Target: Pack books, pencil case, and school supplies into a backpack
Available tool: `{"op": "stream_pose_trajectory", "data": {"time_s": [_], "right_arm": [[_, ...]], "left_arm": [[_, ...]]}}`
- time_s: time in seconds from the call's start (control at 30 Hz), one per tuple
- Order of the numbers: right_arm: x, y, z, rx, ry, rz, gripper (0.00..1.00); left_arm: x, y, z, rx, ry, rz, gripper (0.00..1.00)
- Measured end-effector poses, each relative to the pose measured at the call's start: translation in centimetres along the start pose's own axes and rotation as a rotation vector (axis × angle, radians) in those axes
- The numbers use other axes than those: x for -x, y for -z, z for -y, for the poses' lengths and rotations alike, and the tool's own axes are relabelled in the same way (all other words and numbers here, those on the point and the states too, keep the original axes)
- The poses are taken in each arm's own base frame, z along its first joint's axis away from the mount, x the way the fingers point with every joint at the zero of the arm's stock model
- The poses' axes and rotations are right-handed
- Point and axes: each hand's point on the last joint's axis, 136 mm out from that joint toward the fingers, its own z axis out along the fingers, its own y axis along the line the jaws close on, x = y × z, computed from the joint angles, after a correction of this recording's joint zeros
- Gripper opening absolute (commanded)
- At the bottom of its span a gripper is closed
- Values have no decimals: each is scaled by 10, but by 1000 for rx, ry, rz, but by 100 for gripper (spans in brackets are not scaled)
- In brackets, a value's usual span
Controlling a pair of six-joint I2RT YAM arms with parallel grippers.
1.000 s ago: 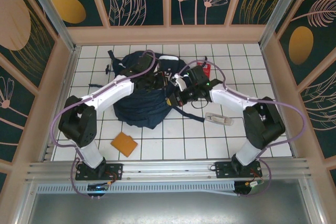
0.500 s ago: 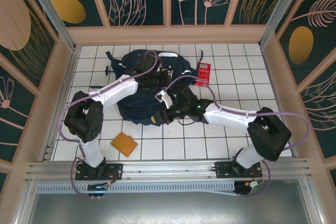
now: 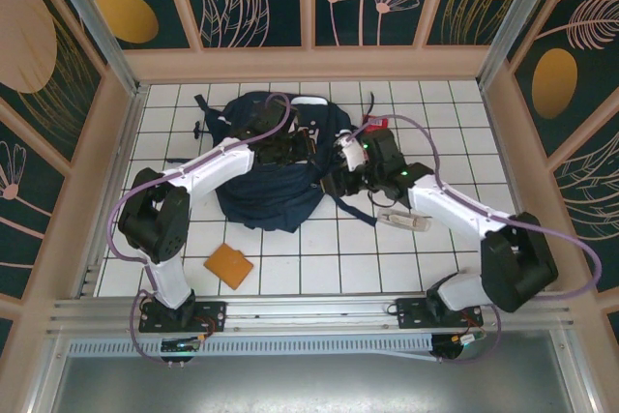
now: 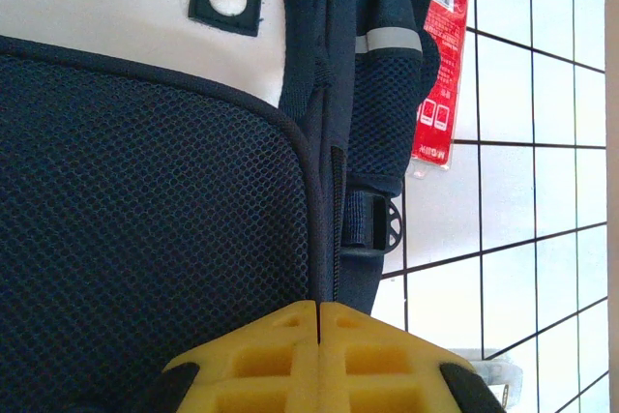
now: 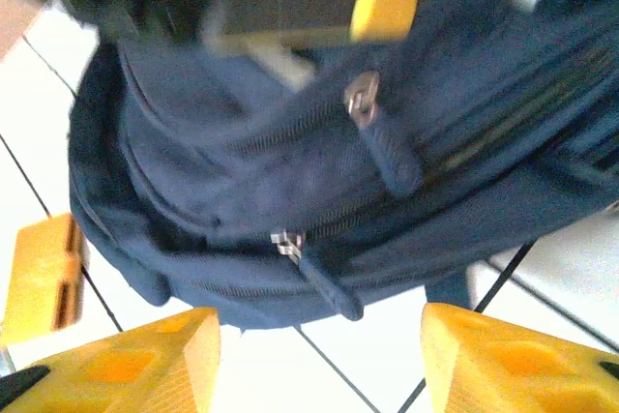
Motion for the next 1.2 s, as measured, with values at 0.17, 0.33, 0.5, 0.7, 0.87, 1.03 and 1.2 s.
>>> {"op": "stream_pose_trajectory", "data": {"time_s": [0.17, 0.33, 0.5, 0.7, 0.87, 1.03, 1.2], "right_arm": [[-14, -20, 3, 7, 35, -91, 57], [-17, -35, 5, 31, 66, -133, 56], [-19, -39, 3, 52, 96, -161, 45], [-18, -38, -11, 124, 150, -170, 8], [-24, -41, -31, 201, 167, -173, 0], [-37, -55, -65, 269, 145, -156, 0], [-44, -74, -128, 359, 139, -129, 3]], "left_arm": [[0, 0, 0, 0, 0, 0, 0], [0, 0, 0, -1, 0, -1, 0], [0, 0, 0, -1, 0, 0, 0], [1, 1, 2, -2, 0, 1, 0], [3, 2, 4, -5, 3, 4, 0], [-1, 1, 3, -5, 22, -16, 0], [5, -5, 11, -41, 44, 0, 0]]}}
